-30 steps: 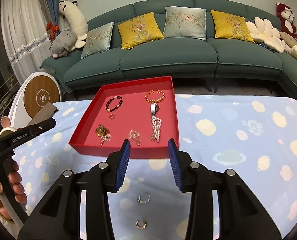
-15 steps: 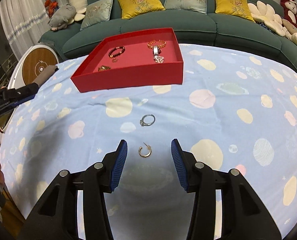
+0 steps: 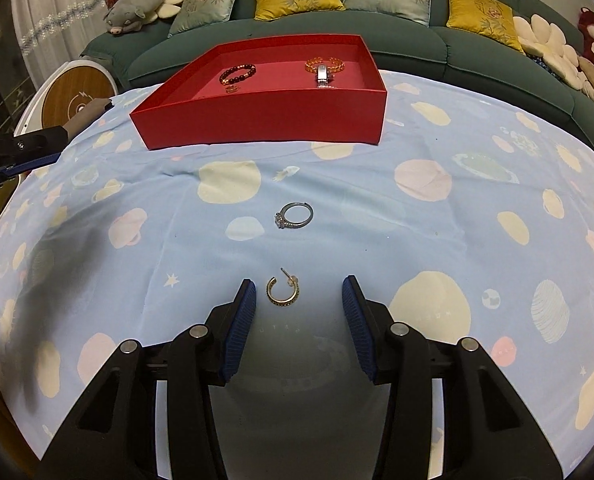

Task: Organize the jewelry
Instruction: 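Lower the right tool onto the gold hoop earring and close around it, then close the left tool on the silver ring while the right tool holds the gold hoop earring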

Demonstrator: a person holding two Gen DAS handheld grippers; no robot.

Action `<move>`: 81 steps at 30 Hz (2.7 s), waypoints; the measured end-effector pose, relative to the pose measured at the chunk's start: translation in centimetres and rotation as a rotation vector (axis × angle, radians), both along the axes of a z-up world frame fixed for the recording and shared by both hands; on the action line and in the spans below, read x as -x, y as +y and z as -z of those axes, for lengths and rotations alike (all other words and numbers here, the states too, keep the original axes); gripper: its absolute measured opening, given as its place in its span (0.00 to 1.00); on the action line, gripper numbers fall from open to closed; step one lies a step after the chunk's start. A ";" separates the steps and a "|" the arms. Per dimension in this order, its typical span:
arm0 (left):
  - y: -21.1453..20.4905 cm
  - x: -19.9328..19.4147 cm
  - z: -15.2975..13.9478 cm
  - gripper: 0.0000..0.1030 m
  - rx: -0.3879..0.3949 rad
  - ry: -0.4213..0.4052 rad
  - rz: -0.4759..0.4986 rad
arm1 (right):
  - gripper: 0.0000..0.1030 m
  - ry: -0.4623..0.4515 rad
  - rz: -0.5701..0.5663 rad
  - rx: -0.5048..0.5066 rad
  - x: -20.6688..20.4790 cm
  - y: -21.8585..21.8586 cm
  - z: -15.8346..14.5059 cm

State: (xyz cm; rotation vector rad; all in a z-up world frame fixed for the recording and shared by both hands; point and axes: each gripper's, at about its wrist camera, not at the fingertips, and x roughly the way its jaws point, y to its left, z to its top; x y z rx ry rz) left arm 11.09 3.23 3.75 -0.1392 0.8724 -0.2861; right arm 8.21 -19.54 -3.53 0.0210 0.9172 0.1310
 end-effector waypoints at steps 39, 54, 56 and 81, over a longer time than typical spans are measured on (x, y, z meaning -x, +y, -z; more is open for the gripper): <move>-13.0 -1.4 5.8 0.25 -0.169 0.062 0.228 | 0.16 -0.022 0.090 -0.047 0.9 -5.6 -2.3; -16.3 -2.7 7.3 0.30 -0.237 -0.001 0.286 | 0.16 -0.022 0.102 -0.059 0.3 -6.1 -2.7; -16.6 -2.4 7.4 0.17 -0.242 -0.015 0.304 | 0.16 -0.022 0.101 -0.059 0.2 -6.0 -2.7; -13.8 -1.2 4.7 0.05 -0.244 -0.037 0.220 | 0.16 -0.051 0.083 -0.085 -0.8 -4.5 -4.5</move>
